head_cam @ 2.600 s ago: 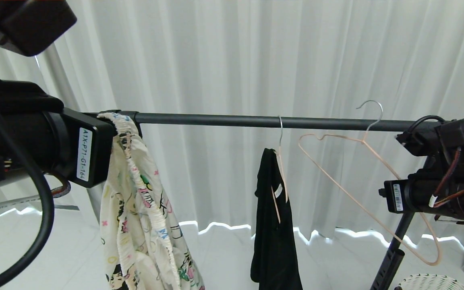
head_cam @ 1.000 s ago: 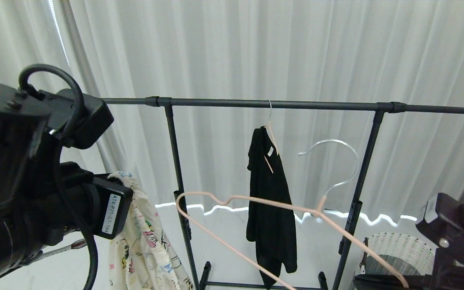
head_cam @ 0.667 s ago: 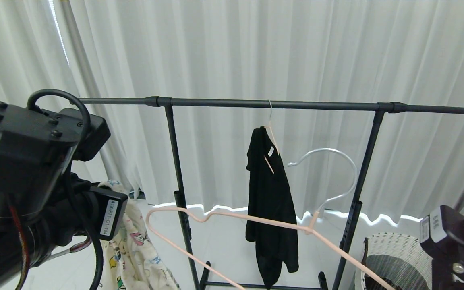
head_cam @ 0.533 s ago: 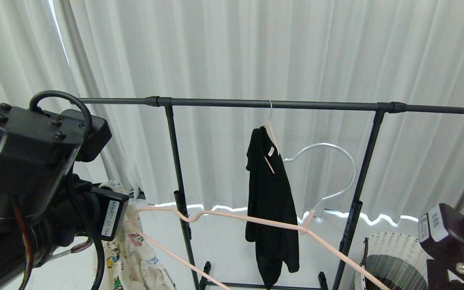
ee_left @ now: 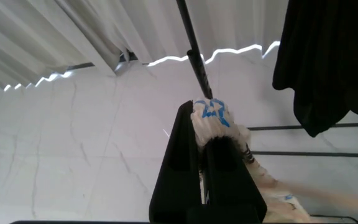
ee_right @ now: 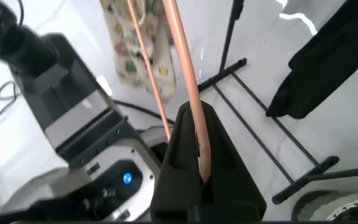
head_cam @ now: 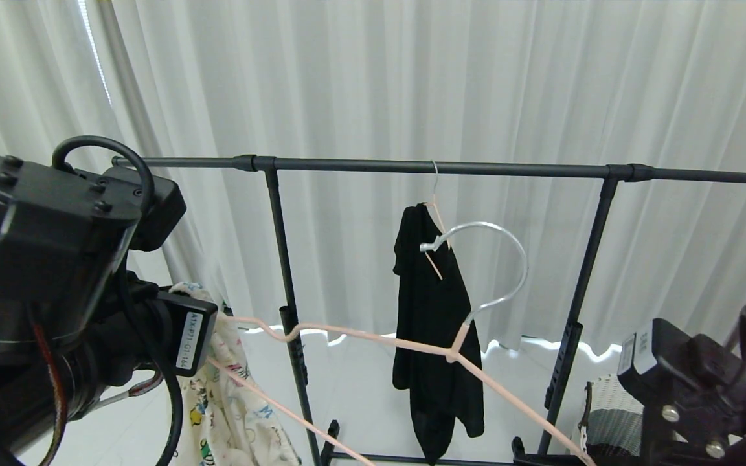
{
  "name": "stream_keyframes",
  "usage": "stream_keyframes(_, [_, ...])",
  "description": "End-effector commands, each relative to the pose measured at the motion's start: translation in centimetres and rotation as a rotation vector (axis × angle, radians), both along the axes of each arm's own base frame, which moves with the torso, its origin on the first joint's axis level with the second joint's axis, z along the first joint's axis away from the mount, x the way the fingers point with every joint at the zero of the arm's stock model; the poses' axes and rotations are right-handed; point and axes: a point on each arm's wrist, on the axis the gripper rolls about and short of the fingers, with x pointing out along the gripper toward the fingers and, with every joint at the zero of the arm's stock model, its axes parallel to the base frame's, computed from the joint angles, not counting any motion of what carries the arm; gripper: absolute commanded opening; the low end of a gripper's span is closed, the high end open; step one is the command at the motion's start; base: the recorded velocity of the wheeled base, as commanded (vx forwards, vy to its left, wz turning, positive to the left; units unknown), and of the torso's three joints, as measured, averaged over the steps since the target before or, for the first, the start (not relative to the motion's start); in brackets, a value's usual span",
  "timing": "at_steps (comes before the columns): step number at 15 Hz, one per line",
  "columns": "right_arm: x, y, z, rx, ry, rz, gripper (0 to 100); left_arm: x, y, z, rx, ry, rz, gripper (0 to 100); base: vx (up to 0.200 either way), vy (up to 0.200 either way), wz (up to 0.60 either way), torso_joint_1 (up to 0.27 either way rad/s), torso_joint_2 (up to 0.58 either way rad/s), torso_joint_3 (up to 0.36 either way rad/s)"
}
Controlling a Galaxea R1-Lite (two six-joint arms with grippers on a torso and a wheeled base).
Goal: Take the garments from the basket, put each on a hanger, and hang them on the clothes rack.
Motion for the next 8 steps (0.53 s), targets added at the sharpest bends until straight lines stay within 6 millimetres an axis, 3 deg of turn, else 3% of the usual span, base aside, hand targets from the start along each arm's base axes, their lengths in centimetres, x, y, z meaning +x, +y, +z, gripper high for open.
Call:
stream_keyframes(1, [0.7,1.3,-0.8,-0.018,0.005,-0.016,0,0.0,0.0,-0.1,0.009,-0.003,0.008,0,0.0,0.0,0.0,0.0,0.0,0.0])
stream_keyframes(8, [2.2,5.0,-3.0,-0.06,-0.015,-0.081,0,-0.1,-0.1,0.1,0.013,-0.021,0.021,0,0.0,0.0,0.0,0.0,0.0,0.0])
